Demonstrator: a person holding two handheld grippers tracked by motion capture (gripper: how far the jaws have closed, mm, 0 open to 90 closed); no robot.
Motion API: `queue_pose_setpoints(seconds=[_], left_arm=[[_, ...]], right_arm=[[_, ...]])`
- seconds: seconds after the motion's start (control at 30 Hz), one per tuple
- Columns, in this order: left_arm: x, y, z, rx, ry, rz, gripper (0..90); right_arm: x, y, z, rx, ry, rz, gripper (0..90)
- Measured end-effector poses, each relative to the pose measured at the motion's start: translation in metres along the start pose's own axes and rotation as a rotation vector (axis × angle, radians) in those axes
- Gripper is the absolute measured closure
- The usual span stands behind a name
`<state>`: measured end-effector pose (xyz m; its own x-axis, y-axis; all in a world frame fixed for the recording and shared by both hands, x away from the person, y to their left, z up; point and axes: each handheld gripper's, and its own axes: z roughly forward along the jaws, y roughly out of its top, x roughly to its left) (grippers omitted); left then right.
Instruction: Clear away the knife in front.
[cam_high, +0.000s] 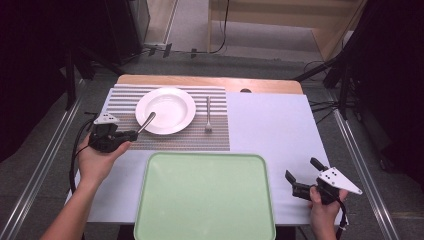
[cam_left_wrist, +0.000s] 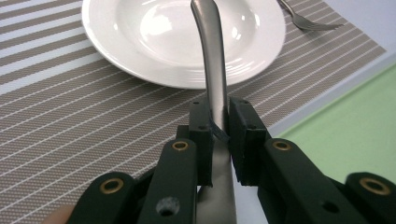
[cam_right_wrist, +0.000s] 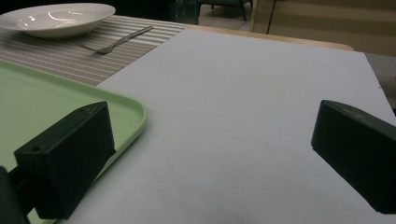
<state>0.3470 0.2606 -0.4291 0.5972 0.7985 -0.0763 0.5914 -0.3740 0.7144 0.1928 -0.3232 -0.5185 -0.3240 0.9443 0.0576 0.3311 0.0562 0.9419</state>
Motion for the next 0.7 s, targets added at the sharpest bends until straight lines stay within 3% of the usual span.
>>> queue_pose_setpoints(seconds=[0.7], left_arm=[[-0.046, -0.016, -0.005, -0.03, -0.079, 0.063, 79.7]], right_arm=[[0.0, 0.0, 0.0, -0.002, 0.003, -0.008, 0.0]])
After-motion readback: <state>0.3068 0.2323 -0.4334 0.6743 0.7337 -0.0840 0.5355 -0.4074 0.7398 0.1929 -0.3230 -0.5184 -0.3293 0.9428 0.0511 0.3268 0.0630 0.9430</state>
